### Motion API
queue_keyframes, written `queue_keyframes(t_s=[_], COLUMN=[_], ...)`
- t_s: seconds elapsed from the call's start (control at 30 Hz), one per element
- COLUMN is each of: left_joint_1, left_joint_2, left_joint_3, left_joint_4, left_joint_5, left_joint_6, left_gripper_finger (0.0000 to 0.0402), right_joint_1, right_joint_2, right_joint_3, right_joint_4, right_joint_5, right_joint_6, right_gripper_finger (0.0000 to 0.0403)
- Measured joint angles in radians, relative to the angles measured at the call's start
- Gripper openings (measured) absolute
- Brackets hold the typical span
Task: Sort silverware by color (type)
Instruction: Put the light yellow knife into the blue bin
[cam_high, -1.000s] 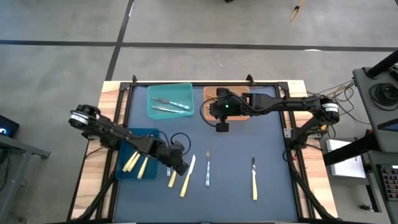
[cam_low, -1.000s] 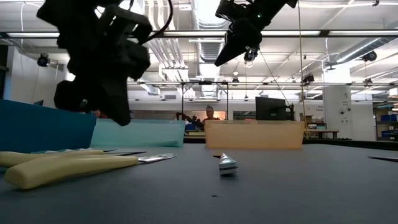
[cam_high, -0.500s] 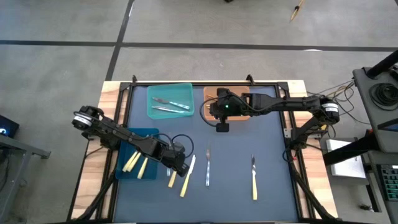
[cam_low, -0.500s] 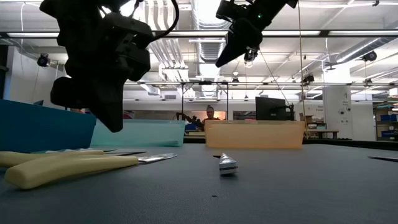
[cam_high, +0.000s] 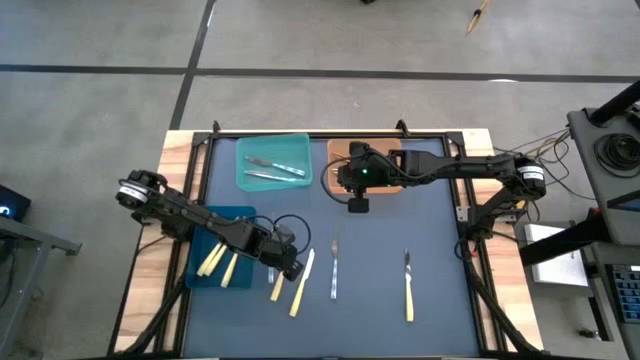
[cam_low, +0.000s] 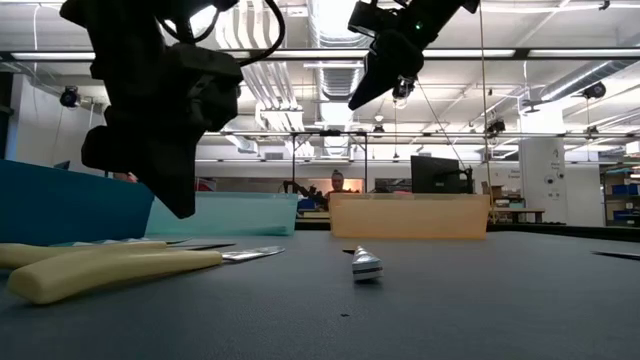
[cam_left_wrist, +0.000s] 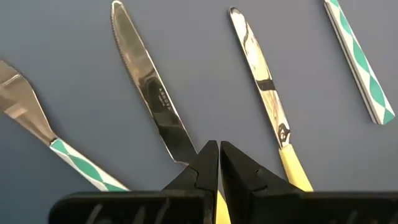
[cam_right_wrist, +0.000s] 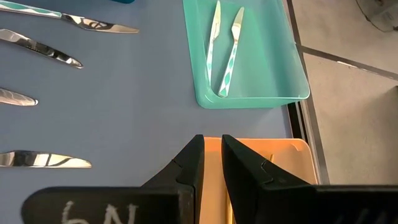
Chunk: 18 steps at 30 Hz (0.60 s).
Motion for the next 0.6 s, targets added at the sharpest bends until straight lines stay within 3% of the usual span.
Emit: queue_keyframes(t_s=[0.6], left_joint_1=[-0.002], left_joint_2=[0.073], left_joint_3=[0.033], left_joint_4=[0.021], left_joint_5=[-0.005], left_joint_6=[0.008], left_gripper_finger=[0.0], right_joint_1=[0.0], right_joint_2=[0.0], right_joint_3=[-0.004], right_joint_4=[-0.002], right_joint_5=[0.0], right_joint_6=[0.003], right_gripper_finger=[0.0047])
